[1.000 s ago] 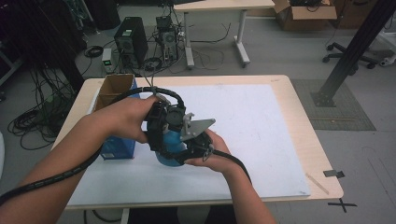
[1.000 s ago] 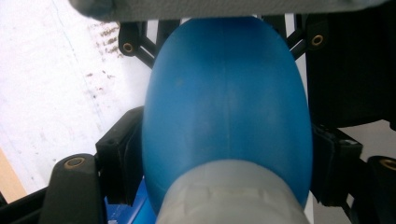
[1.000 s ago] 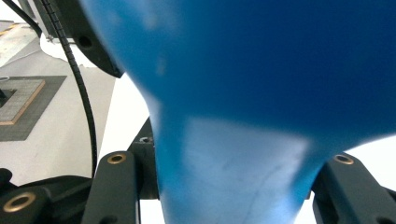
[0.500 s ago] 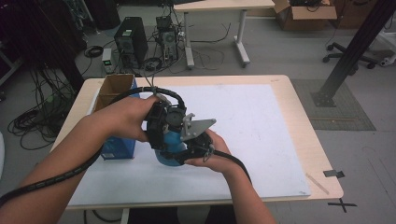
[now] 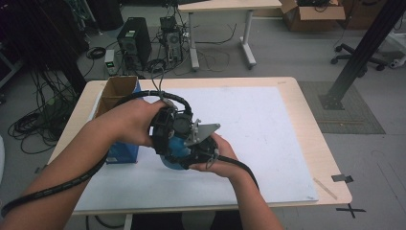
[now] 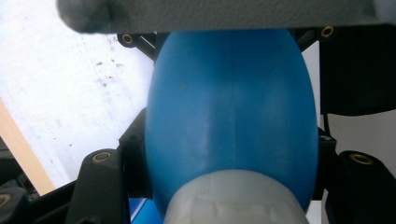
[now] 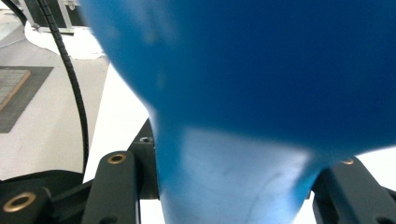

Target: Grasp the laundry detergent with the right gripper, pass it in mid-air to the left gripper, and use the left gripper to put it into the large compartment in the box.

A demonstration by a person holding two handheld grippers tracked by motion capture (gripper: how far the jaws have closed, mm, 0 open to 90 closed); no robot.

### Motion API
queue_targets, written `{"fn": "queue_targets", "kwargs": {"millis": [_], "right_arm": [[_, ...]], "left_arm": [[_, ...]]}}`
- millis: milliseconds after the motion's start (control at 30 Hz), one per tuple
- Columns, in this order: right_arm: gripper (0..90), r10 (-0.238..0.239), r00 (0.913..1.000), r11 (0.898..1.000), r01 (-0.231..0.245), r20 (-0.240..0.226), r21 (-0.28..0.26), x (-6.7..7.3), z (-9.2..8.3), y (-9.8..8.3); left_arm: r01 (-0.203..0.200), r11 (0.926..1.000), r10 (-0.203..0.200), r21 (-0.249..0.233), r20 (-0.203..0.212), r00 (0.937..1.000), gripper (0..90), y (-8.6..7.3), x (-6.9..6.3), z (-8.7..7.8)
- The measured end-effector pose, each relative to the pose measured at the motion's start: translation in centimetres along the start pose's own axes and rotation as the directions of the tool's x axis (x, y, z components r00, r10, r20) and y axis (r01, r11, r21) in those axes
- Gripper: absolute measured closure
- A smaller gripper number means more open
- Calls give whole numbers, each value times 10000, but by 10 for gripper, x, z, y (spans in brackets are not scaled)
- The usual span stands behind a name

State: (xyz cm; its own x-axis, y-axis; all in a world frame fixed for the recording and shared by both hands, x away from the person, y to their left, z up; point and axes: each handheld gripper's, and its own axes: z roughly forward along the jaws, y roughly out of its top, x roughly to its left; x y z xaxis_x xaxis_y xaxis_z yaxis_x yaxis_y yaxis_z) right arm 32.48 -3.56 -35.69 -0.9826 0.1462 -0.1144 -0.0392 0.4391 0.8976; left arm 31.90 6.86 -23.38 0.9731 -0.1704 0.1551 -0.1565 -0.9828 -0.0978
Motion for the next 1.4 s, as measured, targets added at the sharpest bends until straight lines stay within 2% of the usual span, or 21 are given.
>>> {"fn": "queue_targets", "kwargs": {"millis": [167,367,400,433,500,600,767,1033,1200,1400], "right_arm": [[446,21,9999,9999,-23,-123,-168,0,0,-2],[430,104,9999,9993,-106,-49,-368,0,0,-4],[352,292,9996,9989,-292,-9,-357,0,-1,-7],[345,548,9985,9980,-549,-41,-323,1,0,-8],[338,594,9982,9977,-595,-37,-311,2,-1,-10],[256,988,9951,9931,-979,105,-643,2,-4,-15],[219,1039,9943,9895,-1011,226,-1030,2,-8,-14],[184,1138,9931,9863,-1096,276,-1231,1,-8,-13],[112,1220,9919,9842,-1161,368,-1334,1,-8,-13],[47,1317,9910,9811,-1269,236,-1463,0,-9,-14]], "left_arm": [[50,10000,-50,-76,-20,10000,388,1,0,0],[152,9999,-152,-43,-1,9999,389,3,1,-2],[294,9995,-295,-145,-27,9996,389,2,1,-4],[233,9997,-233,-64,-26,9997,389,2,3,-6],[269,9996,-269,-92,-54,9996,389,1,3,-7],[368,9993,-368,9,12,9993,388,1,4,-8],[372,9993,-373,103,89,9993,388,2,5,-6],[438,9990,-439,13,175,9989,388,1,6,-6],[474,9989,-475,66,195,9987,388,0,7,-7],[529,9986,-529,1,255,9983,387,-3,9,-7]]}}
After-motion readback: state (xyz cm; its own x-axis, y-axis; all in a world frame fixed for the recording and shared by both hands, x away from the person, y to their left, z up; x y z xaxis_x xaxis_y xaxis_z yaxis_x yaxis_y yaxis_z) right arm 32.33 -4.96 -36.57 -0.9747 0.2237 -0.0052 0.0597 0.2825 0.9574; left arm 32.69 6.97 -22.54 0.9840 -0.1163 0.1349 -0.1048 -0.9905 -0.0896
